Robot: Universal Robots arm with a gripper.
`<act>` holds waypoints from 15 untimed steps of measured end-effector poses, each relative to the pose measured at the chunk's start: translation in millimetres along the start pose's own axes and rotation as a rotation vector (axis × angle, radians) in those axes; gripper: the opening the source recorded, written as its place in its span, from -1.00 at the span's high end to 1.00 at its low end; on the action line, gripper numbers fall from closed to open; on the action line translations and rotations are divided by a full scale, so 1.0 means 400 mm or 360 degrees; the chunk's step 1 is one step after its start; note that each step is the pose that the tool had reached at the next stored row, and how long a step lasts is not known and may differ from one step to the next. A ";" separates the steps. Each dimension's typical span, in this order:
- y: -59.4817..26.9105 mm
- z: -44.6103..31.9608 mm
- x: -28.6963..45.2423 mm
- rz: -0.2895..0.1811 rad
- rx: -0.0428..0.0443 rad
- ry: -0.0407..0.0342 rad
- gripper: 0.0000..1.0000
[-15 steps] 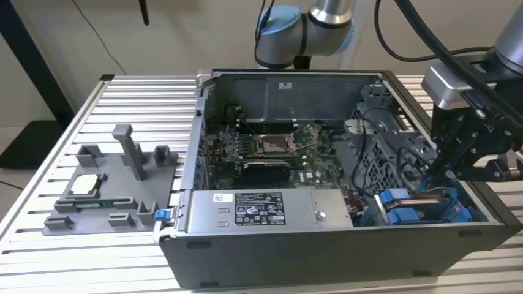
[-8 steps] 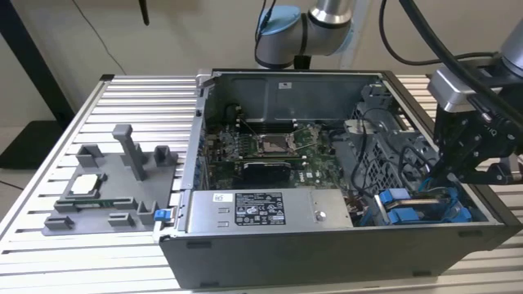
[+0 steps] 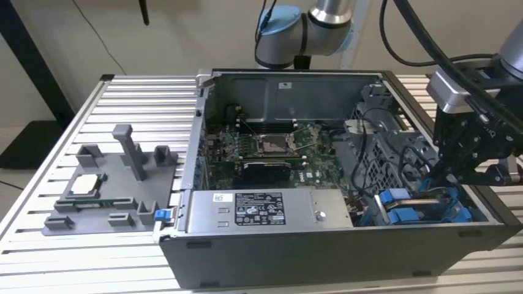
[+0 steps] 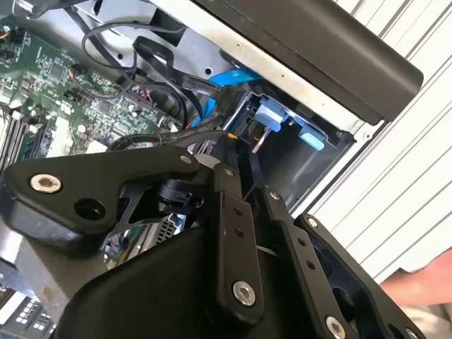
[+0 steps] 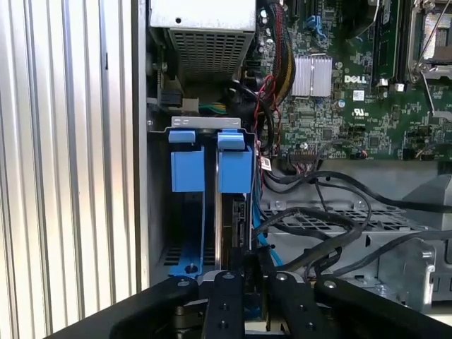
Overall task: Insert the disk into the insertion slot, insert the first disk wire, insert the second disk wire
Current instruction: 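Insert the first disk wire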
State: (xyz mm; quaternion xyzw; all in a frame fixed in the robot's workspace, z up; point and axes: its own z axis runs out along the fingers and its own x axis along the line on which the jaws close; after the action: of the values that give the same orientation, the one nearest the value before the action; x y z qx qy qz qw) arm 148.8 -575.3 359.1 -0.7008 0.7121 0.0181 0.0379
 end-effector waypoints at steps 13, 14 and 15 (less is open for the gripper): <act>0.000 0.009 0.006 0.0020 -0.0023 -0.0013 1.00; 0.000 0.010 0.006 0.0020 -0.0024 -0.0013 1.00; 0.000 0.010 0.006 0.0020 -0.0024 -0.0013 1.00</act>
State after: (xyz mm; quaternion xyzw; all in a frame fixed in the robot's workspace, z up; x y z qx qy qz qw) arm 149.1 -577.6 354.7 -0.6966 0.7161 0.0264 0.0353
